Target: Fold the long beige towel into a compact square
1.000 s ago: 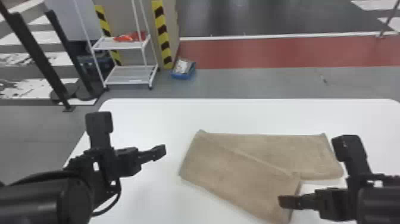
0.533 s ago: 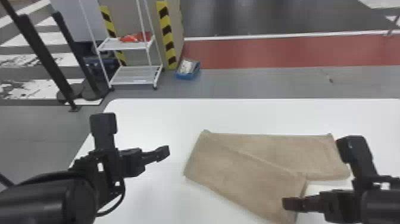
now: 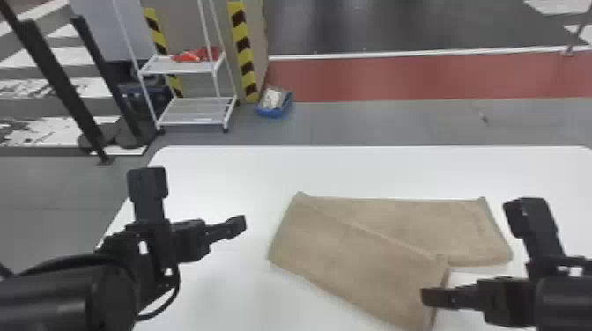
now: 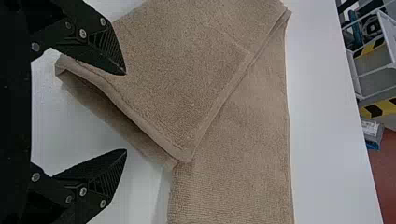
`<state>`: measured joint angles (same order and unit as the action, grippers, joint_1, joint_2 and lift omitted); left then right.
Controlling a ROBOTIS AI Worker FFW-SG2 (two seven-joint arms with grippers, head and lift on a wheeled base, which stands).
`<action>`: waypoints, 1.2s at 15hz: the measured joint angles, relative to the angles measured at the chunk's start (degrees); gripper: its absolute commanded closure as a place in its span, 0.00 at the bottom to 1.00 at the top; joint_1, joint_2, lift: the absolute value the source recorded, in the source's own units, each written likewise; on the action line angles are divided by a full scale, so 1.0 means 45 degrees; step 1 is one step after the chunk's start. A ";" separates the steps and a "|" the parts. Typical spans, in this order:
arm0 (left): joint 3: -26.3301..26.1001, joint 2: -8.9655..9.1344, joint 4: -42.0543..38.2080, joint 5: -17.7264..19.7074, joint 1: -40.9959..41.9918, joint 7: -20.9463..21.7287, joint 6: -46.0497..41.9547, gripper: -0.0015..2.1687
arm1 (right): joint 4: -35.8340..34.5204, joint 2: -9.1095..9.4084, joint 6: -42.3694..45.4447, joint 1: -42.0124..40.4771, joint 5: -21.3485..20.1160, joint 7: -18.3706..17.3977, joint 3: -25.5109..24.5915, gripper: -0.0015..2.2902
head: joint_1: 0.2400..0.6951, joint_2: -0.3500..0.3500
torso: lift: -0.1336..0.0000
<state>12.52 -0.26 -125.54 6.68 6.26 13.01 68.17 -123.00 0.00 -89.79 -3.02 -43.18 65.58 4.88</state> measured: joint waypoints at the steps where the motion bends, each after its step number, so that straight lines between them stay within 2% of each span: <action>1: 0.0008 0.0000 0.0006 0.0000 0.0007 0.0000 0.0002 0.04 | 0.0102 0.0000 0.0000 0.0011 -0.0027 -0.0002 0.0005 0.15 | 1.00 0.67 | 0.07; 4: 0.0011 0.0000 0.0016 0.0000 0.0014 0.0000 0.0004 0.04 | 0.0420 -0.0011 0.0000 0.0051 -0.0169 -0.0004 0.0014 0.15 | 1.00 0.66 | 0.07; 5: 0.0011 0.0000 0.0028 0.0000 0.0014 0.0000 0.0004 0.04 | 0.0488 -0.0029 0.0000 0.0069 -0.0186 -0.0004 0.0017 0.17 | 1.00 0.66 | 0.07; 6: 0.0011 0.0000 0.0038 0.0000 0.0014 0.0000 0.0002 0.04 | 0.0540 -0.0038 0.0000 0.0080 -0.0185 -0.0004 0.0028 0.23 | 1.00 0.66 | 0.07; 8: 0.0011 0.0000 0.0045 0.0000 0.0014 0.0000 0.0000 0.04 | 0.0568 -0.0040 0.0000 0.0087 -0.0153 -0.0004 0.0080 0.26 | 1.00 0.66 | 0.07; 10: 0.0043 0.0000 0.0047 0.0000 0.0013 0.0000 0.0000 0.04 | 0.0565 -0.0040 0.0000 0.0105 -0.0081 -0.0004 0.0126 0.41 | 1.00 0.67 | 0.07; 11: 0.0076 0.0000 0.0046 0.0000 0.0013 0.0010 -0.0001 0.04 | 0.0561 -0.0039 0.0000 0.0125 -0.0057 -0.0004 0.0135 0.41 | 1.00 0.68 | 0.07; 12: 0.0112 0.0000 0.0046 0.0000 0.0013 0.0030 -0.0001 0.04 | 0.0558 -0.0039 0.0000 0.0149 -0.0037 -0.0004 0.0141 0.48 | 1.00 0.68 | 0.07; 13: 0.0139 0.0000 0.0046 0.0006 0.0013 0.0055 -0.0001 0.04 | 0.0557 -0.0039 0.0000 0.0164 -0.0026 -0.0004 0.0154 0.63 | 1.00 0.68 | 0.07; 14: 0.0165 0.0000 0.0046 0.0015 0.0014 0.0086 -0.0001 0.04 | 0.0559 -0.0033 0.0000 0.0191 -0.0018 -0.0003 0.0169 0.66 | 1.00 0.68 | 0.07; 18: 0.0220 0.0000 0.0090 0.0020 0.0034 0.0099 -0.0087 0.04 | 0.0562 -0.0003 0.0000 0.0250 0.0227 -0.0191 -0.0033 0.66 | 1.00 0.68 | 0.07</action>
<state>13.51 -0.26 -125.13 6.77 6.41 13.45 67.77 -120.48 -0.01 -89.79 -1.90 -42.15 64.73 4.73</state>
